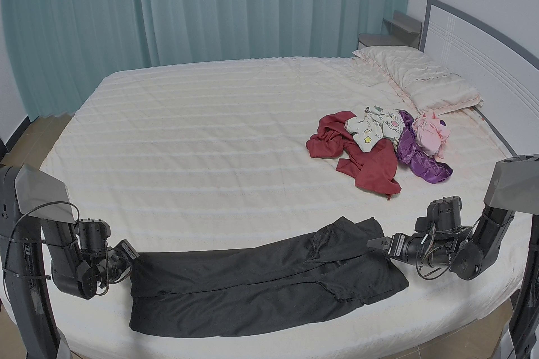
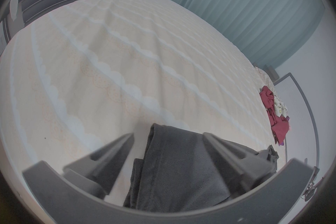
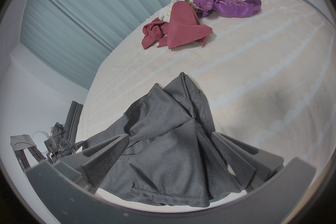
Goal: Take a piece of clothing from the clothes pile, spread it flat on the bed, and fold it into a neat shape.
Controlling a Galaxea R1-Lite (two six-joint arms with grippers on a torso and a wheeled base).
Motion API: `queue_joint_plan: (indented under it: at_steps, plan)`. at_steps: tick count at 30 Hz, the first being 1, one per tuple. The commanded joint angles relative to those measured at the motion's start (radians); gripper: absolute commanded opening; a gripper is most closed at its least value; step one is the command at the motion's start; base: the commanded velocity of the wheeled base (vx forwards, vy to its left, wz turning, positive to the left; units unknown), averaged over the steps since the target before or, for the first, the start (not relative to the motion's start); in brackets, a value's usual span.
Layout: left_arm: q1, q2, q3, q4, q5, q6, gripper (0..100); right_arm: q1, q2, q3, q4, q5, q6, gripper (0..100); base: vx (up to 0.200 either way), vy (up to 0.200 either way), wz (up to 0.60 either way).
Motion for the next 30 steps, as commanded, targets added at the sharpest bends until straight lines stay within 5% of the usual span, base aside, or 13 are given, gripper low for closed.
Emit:
queue_joint_plan:
  at_steps: [1,21,22,30]
  plan:
    - [0.006,-0.002,-0.012,-0.001,0.007,-0.002,0,0.001,0.002,-0.001,-0.002,0.0,0.0,100,0.0,0.0,0.0]
    - [0.022,0.022,-0.067,0.01,0.016,-0.025,0,-0.001,0.001,-0.01,-0.002,0.0,0.002,100,0.0,0.0,0.0]
    - [0.022,0.022,-0.067,0.01,0.016,-0.023,100,0.001,0.001,-0.011,-0.002,0.0,0.002,100,0.0,0.0,0.0]
    - [0.038,0.006,-0.022,0.01,-0.008,-0.037,100,0.033,0.004,-0.14,0.029,-0.014,0.0,100,0.0,0.0,0.0]
